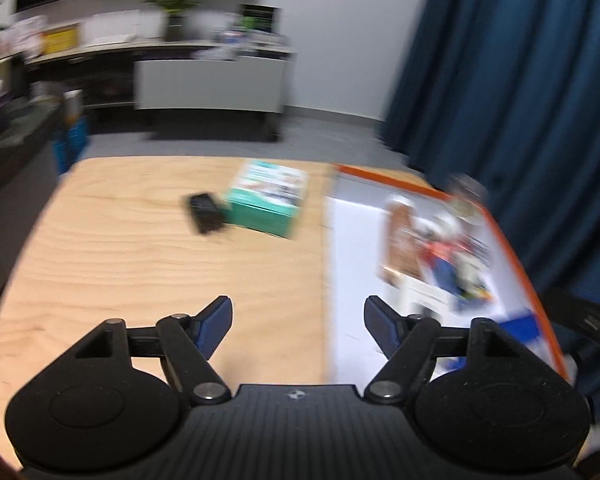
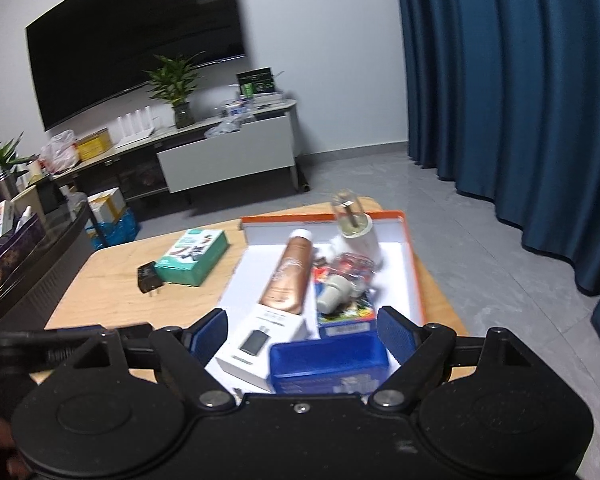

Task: Organize rigid objects
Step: 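Move the left gripper to the black charger and grasp it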

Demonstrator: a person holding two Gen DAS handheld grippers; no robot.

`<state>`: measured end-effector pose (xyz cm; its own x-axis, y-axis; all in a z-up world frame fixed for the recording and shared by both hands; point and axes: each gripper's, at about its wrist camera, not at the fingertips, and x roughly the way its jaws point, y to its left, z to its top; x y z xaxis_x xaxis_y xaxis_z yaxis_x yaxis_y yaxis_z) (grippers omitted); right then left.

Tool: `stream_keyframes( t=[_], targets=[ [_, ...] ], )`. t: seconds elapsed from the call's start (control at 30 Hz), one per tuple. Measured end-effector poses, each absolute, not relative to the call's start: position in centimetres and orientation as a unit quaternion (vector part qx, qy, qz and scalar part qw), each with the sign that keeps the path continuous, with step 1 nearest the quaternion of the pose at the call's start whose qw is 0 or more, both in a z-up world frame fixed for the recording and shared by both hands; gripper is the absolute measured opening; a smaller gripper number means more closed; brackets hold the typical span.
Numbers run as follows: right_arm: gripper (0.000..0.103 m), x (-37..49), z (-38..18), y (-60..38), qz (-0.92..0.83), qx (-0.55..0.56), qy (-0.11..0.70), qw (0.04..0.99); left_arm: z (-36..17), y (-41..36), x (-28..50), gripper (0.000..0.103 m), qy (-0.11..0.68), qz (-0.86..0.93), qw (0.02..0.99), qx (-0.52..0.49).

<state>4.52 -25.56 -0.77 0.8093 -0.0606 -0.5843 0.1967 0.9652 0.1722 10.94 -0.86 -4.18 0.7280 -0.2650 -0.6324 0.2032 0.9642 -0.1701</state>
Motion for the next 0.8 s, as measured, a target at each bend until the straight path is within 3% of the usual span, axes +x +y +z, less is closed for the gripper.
stream_keyframes(
  t=[0.57,0.8],
  targets=[
    [0.096,7.3,-2.0,-25.2,-0.044,0.103,0.313,0.943,-6.6,3.7,26.2,0.076,0.38,-0.002,0.92,-0.095],
    [0.096,7.9,-2.6,-25.9,-0.043,0.105,0.31,0.944,-7.9,2.2,26.0,0.073,0.381,-0.019,0.922,-0.068]
  ],
)
